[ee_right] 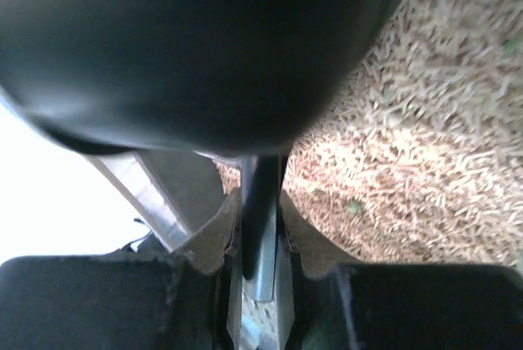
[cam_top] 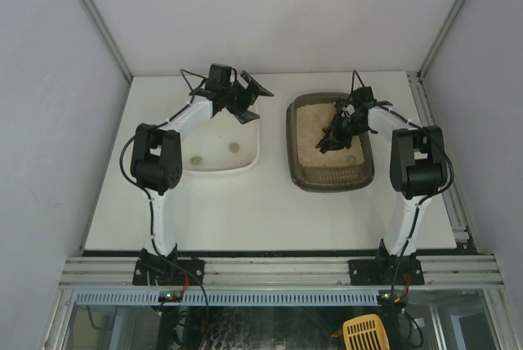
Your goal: Clean the litter box
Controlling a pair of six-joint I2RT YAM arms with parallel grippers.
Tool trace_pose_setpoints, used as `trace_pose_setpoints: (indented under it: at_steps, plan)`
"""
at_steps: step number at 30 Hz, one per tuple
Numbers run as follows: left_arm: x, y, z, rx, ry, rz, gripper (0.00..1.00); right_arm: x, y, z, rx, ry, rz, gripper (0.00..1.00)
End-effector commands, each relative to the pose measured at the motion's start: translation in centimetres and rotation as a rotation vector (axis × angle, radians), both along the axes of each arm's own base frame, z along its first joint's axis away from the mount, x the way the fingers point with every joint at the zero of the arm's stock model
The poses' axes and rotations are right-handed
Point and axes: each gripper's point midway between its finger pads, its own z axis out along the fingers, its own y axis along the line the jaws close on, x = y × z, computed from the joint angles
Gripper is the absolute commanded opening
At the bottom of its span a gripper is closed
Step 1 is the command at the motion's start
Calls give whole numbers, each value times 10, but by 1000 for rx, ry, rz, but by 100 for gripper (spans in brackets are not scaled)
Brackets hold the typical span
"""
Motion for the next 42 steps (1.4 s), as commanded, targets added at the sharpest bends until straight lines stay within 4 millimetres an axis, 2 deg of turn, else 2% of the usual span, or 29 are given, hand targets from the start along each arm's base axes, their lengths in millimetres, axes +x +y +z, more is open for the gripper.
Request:
trace_pose_setpoints:
  at_steps: [1, 5, 14, 16, 23, 27, 30, 36, 42]
  plan:
    - [8, -3, 18, -18, -63, -21, 97, -22, 28, 8, 116, 41, 39, 0]
    - [7, -3, 17, -15, -65, -24, 97, -35, 29, 5, 104, 49, 45, 0]
    - [7, -3, 14, -15, -58, -26, 96, -47, 15, 5, 56, 43, 42, 0]
    - [6, -3, 14, -9, -58, -28, 96, -56, 10, 4, 56, 51, 36, 0]
    - [5, 0, 10, 16, -58, -31, 95, -72, 1, 10, 157, 17, -23, 0]
    - [3, 6, 5, 67, -62, -34, 95, -77, 2, 11, 202, -10, -40, 0]
    - [-1, 10, 1, 108, -58, -44, 95, -78, 4, 18, 231, -48, -37, 0]
    - [-10, 23, -3, 231, -77, -71, 95, -76, 8, 44, 373, -172, -35, 0]
    - [-17, 37, 2, 338, -112, -79, 95, -79, 6, 45, 436, -241, -45, 0]
